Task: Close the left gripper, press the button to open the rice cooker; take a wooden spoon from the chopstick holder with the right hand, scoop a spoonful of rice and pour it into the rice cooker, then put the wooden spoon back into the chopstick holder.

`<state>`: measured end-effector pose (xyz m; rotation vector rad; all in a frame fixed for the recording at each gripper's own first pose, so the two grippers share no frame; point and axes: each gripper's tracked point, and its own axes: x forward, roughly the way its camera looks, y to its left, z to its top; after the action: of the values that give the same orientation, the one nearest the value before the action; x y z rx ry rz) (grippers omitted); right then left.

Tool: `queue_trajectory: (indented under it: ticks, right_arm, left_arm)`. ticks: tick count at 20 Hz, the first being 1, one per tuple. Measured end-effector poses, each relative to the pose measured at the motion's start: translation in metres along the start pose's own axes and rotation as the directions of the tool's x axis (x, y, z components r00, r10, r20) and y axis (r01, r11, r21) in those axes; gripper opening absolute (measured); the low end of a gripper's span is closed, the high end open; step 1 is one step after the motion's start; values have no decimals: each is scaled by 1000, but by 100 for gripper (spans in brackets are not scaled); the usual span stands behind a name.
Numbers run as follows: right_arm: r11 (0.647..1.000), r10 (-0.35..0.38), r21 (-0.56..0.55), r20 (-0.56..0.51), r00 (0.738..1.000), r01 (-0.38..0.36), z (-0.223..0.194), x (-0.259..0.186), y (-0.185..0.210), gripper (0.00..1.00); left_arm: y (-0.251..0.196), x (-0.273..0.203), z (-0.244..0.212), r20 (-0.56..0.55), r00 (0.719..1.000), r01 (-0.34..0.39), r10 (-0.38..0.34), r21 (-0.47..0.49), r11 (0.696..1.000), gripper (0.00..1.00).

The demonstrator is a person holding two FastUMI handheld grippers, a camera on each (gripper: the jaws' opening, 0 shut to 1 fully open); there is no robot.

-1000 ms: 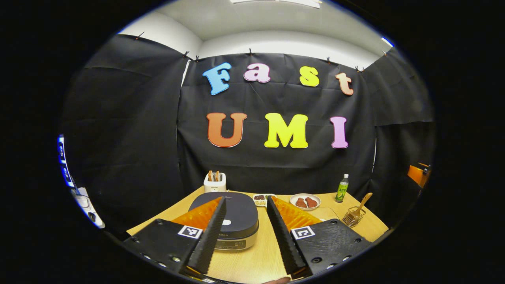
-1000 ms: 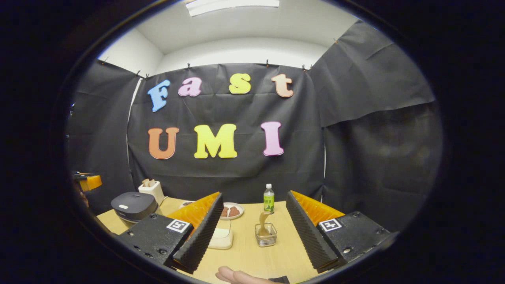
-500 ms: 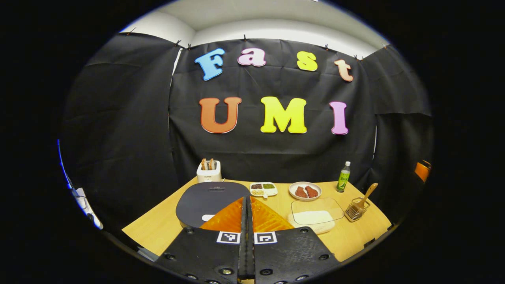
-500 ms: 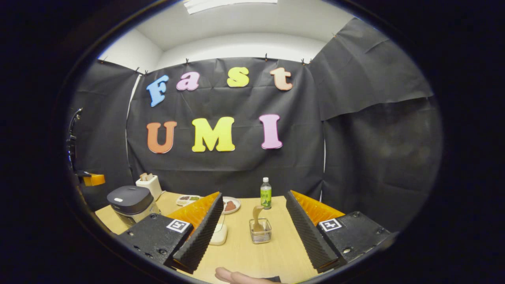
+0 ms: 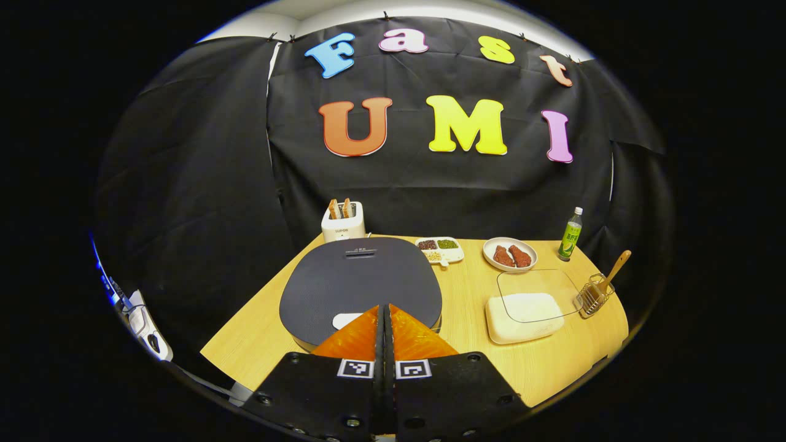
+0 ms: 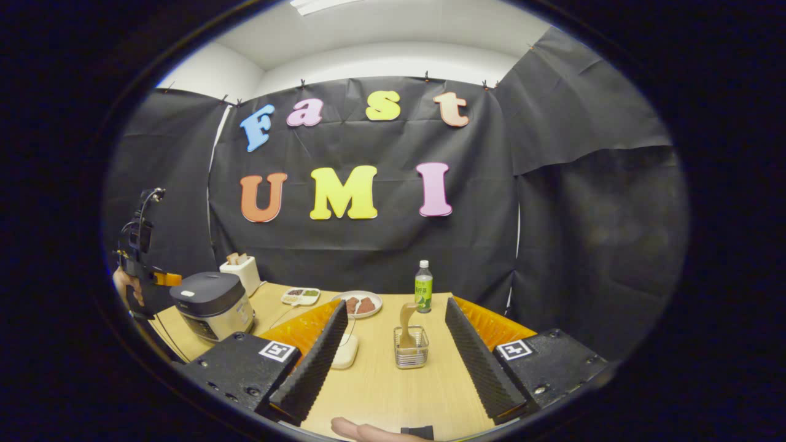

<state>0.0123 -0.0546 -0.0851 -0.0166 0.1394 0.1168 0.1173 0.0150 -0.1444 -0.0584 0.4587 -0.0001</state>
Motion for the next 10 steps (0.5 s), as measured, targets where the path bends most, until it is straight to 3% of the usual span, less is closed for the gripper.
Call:
queue_trajectory:
  ticks: [6, 10]
  right_arm:
    - [1000, -5, 2, 5, 1000, 5, -1, -4, -3, 100]
    - [998, -55, 30, 51, 997, 53, 6, -13, -14, 100]
  left_arm:
    - [3, 16, -5, -4, 1000, 20, -20, -50, 999, 0]
    - [10, 25, -13, -37, 999, 10, -13, -65, 998, 0]
